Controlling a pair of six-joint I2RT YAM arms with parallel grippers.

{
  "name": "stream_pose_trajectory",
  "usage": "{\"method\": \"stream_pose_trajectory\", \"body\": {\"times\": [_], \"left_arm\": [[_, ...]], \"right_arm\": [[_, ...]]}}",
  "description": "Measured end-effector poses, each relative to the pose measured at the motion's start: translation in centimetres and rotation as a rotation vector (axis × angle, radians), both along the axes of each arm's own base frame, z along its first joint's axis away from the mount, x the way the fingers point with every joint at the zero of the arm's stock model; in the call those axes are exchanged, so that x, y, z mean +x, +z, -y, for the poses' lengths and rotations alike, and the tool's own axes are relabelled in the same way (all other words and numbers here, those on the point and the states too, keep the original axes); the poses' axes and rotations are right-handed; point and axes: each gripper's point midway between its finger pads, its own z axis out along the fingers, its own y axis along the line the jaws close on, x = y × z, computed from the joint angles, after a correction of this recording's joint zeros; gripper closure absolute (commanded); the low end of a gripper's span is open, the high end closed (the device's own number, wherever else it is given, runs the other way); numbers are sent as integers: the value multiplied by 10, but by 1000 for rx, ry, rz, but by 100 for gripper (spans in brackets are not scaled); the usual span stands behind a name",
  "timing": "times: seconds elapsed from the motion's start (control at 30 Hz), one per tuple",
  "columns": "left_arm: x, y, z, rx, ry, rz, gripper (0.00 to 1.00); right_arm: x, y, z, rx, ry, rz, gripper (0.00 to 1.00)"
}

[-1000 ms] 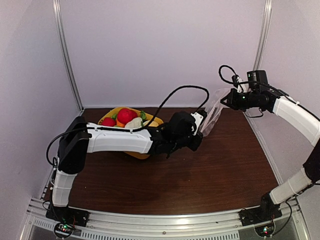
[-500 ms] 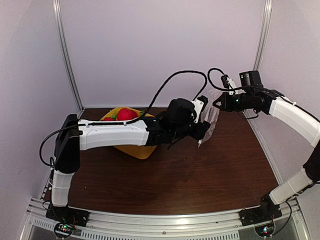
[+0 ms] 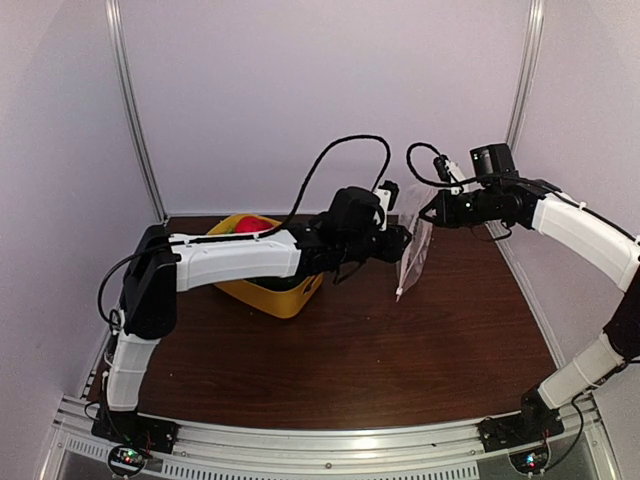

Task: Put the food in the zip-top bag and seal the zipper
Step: Pass from the right arm to the left

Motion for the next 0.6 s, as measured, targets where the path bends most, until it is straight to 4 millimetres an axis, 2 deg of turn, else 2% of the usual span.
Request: {"method": "stream_pose_trajectory", "body": {"times": [0.13, 0.33, 0.5, 0.6], "left_arm": [[5, -17, 1, -12, -30, -46, 51], [4, -18, 4, -38, -51, -52, 64], [5, -14, 9, -41, -56, -41, 80], [11, -9, 14, -63, -51, -39, 94]], "right_arm": [[1, -1, -1, -1, 0, -4, 100], [5, -13, -3, -5, 3, -34, 100], [4, -16, -6, 0, 17, -48, 100], [4, -15, -8, 1, 21, -46, 100]]}}
